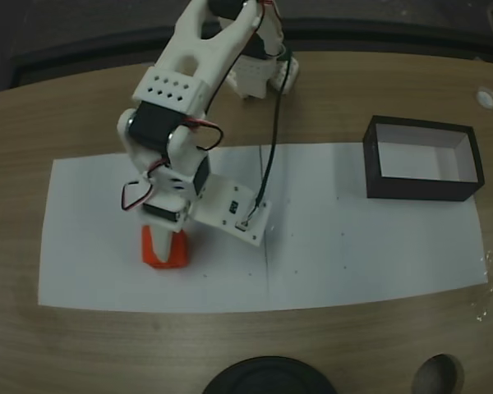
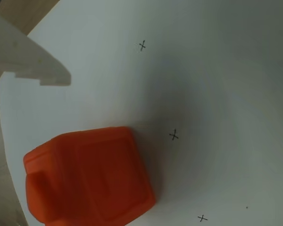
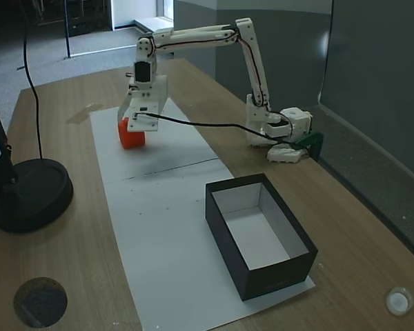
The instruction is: Grab a orange square and put it in the box.
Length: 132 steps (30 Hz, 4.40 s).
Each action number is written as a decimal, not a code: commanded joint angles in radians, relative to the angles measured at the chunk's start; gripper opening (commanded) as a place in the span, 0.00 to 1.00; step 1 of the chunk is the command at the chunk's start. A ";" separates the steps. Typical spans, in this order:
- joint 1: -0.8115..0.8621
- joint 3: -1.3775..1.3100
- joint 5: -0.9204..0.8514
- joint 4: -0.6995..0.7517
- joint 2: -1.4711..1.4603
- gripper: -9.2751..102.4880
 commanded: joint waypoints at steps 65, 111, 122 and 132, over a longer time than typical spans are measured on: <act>-1.513 0.262 -0.147 0.060 0.758 0.14; -1.382 0.347 -0.089 -0.195 0.440 0.14; -1.376 0.339 -0.023 -0.184 0.440 0.35; -1.322 0.298 -0.072 -0.126 0.503 0.12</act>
